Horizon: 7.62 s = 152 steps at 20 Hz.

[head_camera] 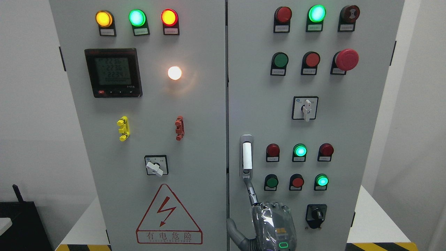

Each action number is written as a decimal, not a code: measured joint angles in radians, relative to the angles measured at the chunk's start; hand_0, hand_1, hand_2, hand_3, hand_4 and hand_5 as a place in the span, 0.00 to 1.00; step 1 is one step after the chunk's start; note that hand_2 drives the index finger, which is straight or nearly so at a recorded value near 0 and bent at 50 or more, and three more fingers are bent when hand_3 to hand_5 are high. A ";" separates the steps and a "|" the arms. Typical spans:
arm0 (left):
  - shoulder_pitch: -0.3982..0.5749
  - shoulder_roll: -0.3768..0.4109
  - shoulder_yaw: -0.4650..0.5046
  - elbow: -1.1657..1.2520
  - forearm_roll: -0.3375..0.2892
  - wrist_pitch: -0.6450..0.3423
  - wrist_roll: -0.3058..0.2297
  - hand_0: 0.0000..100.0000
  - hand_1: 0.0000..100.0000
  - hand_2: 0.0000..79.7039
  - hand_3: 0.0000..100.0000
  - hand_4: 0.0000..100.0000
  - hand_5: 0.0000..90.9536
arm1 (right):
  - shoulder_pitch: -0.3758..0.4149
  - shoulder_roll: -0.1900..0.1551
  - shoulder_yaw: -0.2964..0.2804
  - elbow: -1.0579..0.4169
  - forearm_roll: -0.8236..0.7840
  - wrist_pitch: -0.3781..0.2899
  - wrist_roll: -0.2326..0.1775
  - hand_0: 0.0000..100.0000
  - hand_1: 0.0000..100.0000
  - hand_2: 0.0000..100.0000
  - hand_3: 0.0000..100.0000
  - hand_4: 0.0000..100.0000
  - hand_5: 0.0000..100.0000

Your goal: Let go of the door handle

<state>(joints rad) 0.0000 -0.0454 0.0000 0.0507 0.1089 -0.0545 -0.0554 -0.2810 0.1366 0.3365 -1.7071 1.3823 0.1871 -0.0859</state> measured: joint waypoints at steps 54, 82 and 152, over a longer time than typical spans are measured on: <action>0.000 0.000 0.000 0.000 0.000 0.000 0.000 0.12 0.39 0.00 0.00 0.00 0.00 | -0.073 0.010 -0.001 -0.091 0.011 0.065 0.051 0.39 0.00 1.00 1.00 1.00 0.97; 0.000 0.000 0.000 0.000 0.000 0.000 0.000 0.12 0.39 0.00 0.00 0.00 0.00 | -0.192 0.009 -0.017 -0.064 0.016 0.102 0.121 0.41 0.04 1.00 1.00 1.00 0.97; 0.000 0.000 0.000 0.000 0.000 0.000 0.000 0.12 0.39 0.00 0.00 0.00 0.00 | -0.199 -0.002 -0.109 -0.083 0.011 0.102 0.121 0.52 0.18 1.00 1.00 0.99 0.97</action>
<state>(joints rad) 0.0000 -0.0453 0.0000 0.0507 0.1089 -0.0545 -0.0556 -0.4802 0.1347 0.2276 -1.7896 1.3929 0.2891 0.0354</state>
